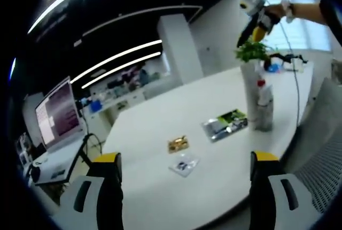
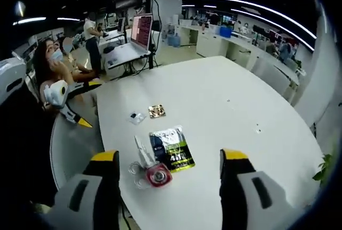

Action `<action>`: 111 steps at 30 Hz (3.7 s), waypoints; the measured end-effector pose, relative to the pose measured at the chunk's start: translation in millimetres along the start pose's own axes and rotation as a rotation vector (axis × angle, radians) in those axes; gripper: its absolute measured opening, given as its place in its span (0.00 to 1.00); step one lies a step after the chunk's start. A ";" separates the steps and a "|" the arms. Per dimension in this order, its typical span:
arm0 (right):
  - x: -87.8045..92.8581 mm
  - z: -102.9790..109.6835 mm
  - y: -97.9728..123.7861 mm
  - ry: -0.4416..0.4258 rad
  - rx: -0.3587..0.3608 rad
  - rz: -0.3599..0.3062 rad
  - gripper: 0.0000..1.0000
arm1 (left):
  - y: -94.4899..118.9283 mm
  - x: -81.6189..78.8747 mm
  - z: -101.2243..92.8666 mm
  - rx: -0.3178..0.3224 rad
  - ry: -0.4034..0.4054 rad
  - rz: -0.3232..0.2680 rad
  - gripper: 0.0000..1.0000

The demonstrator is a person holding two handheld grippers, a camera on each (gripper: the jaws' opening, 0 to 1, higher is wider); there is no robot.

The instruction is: Arrange the skincare products in the storage area until every visible bottle or jar stands upright without overlapping.

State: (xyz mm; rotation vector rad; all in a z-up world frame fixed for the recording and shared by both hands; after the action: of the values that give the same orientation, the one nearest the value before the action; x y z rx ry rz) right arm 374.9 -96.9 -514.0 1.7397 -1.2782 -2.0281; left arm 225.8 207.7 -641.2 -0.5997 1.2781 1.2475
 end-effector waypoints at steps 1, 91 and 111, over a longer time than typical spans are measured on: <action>-3.2 -2.8 -2.4 0.000 -0.008 0.008 0.76 | -0.1 0.1 0.0 0.001 0.000 0.000 0.97; 87.8 -33.9 -227.3 0.098 -0.186 0.553 0.01 | -3.1 8.9 3.7 -0.013 0.005 0.064 0.92; 38.4 -9.7 -193.4 0.169 -0.160 0.426 0.01 | -1.5 4.3 3.7 -0.014 0.003 0.031 0.91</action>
State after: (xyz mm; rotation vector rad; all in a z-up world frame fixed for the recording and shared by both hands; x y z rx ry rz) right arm 445.5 -6.8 -674.8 1.3901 -1.2630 -1.6569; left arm 227.8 212.0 -644.6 -0.5938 1.2870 1.2822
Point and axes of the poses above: the point that each gripper's makers call its tool centre point, and the gripper's own axes: y roughly backward along the fingers, z roughly to its left, x roughly out of its underside, the point moved 5 cm from there along y, roughly backward along the fingers
